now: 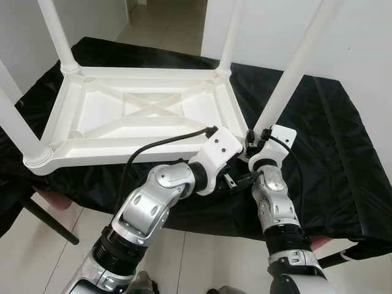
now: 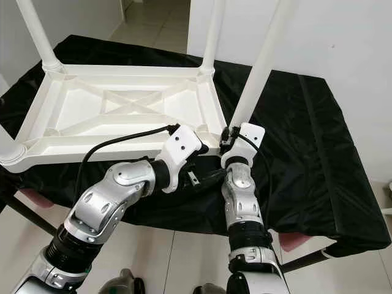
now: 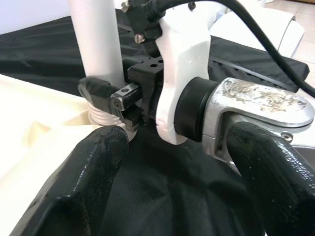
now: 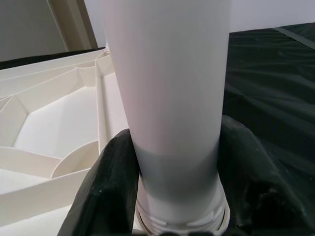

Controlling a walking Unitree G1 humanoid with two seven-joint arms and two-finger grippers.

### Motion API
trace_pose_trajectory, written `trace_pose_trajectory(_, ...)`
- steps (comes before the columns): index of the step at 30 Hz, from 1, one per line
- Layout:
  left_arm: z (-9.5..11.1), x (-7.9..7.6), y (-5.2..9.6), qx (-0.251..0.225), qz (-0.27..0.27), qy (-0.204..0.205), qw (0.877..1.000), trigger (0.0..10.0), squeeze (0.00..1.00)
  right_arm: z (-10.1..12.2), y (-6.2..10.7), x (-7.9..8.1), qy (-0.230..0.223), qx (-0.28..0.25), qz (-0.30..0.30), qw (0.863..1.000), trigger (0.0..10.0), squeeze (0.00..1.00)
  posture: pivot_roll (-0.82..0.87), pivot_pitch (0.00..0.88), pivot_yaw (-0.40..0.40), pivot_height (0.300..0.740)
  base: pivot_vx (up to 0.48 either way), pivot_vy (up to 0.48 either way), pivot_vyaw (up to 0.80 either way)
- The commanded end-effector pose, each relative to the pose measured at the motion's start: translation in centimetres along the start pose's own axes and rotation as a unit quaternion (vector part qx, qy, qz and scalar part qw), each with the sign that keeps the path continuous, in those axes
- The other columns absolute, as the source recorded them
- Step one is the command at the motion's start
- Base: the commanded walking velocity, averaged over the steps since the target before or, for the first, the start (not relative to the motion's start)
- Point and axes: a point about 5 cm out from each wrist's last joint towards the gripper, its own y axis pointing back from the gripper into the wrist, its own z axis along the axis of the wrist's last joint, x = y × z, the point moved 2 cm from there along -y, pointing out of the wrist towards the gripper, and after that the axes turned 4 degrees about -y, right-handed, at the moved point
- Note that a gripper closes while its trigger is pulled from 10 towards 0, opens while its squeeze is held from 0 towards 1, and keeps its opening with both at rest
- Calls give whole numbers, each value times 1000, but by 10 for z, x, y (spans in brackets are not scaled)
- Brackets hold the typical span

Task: Building children table

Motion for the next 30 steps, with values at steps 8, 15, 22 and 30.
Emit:
trace_pose_trajectory(8, -1, 1, 1, 4, 11, 1, 1000, 10000, 0, -8, 8, -13, 0, 24, 1, 1000, 10000, 1000, 38, 38, -49, 740, 0, 0, 0)
trace_pose_trajectory(15, -1, 2, 2, 5, 14, 1, 1000, 10000, 0, -8, 3, -19, 27, 28, 27, 999, 10000, 1000, 42, 38, -49, 740, 0, 0, 0)
trace_pose_trajectory(22, -2, 3, 3, 6, 16, 0, 1000, 10000, 0, -6, -7, -34, 31, 48, 123, 991, 10000, 0, 47, 35, -53, 740, 0, 0, 0)
trace_pose_trajectory(30, -1, 6, 4, 4, 15, 1, 1000, 10000, 0, 1, -14, -39, 73, 40, 233, 969, 10000, 0, 45, 27, -48, 740, 0, 0, 0)
